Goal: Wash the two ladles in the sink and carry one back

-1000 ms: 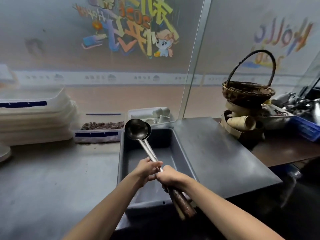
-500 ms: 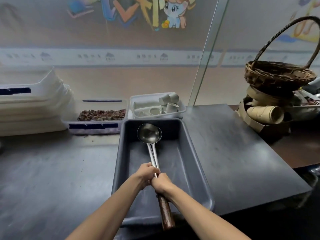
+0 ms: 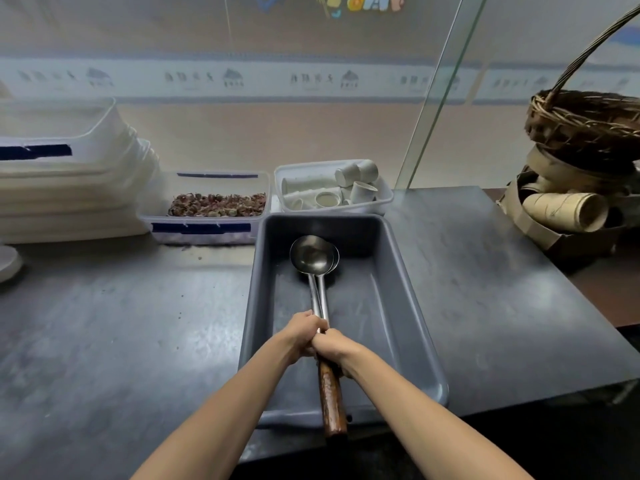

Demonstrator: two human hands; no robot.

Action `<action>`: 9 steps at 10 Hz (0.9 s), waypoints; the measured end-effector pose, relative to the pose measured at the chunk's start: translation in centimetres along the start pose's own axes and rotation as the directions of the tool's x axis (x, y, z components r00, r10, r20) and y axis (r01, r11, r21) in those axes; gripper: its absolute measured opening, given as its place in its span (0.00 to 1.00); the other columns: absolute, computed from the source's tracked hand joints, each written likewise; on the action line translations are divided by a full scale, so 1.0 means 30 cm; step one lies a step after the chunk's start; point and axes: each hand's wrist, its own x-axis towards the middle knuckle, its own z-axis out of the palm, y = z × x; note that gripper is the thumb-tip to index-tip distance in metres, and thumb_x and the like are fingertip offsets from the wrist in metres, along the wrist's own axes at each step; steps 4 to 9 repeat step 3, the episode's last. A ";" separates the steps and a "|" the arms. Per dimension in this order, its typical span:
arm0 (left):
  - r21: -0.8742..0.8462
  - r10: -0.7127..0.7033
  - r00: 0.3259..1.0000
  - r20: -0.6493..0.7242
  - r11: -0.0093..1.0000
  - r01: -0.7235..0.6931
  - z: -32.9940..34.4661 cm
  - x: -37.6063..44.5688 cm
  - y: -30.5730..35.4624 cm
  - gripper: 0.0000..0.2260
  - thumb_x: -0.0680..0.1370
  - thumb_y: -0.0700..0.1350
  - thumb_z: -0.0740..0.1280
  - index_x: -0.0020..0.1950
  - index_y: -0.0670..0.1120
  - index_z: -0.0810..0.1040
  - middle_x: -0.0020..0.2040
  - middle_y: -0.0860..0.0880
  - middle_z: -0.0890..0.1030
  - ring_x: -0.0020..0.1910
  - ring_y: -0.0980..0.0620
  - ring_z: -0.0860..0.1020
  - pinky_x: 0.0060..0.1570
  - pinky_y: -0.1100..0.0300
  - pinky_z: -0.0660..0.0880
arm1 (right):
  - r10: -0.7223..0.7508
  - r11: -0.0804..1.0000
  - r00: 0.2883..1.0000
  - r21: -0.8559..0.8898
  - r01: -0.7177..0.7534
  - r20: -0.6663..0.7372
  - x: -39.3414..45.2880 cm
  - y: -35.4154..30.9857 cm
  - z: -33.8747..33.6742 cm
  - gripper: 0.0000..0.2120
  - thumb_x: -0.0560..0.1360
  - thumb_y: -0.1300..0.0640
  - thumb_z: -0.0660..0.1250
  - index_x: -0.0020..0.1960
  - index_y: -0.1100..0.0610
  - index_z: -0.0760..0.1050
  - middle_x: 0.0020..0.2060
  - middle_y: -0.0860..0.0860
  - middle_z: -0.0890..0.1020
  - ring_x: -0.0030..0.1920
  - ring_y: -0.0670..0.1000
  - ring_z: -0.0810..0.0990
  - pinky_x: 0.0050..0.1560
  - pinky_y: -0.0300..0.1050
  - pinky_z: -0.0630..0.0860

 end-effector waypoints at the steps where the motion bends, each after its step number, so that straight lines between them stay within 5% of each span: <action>1: -0.010 0.004 1.000 0.018 1.000 -0.004 0.009 -0.043 0.001 0.04 0.73 0.36 0.64 0.46 0.42 0.74 0.45 0.42 0.74 0.37 0.47 0.74 0.32 0.55 0.74 | -0.002 1.000 0.999 0.009 0.001 0.048 -0.029 0.007 -0.015 0.14 0.72 0.55 0.58 0.54 0.56 0.75 0.41 0.53 0.78 0.39 0.50 0.77 0.37 0.44 0.74; 3: -0.092 -0.020 0.998 0.064 0.995 0.026 -0.027 -0.089 -0.033 0.08 0.79 0.46 0.62 0.55 0.45 0.76 0.51 0.46 0.78 0.46 0.51 0.80 0.51 0.50 0.80 | 0.009 1.000 0.997 0.019 -0.010 0.082 -0.056 0.027 -0.033 0.26 0.73 0.41 0.61 0.64 0.56 0.73 0.50 0.54 0.81 0.51 0.52 0.81 0.43 0.49 0.79; 9: -0.092 -0.020 0.998 0.064 0.995 0.026 -0.027 -0.089 -0.033 0.08 0.79 0.46 0.62 0.55 0.45 0.76 0.51 0.46 0.78 0.46 0.51 0.80 0.51 0.50 0.80 | 0.009 1.000 0.997 0.019 -0.010 0.082 -0.056 0.027 -0.033 0.26 0.73 0.41 0.61 0.64 0.56 0.73 0.50 0.54 0.81 0.51 0.52 0.81 0.43 0.49 0.79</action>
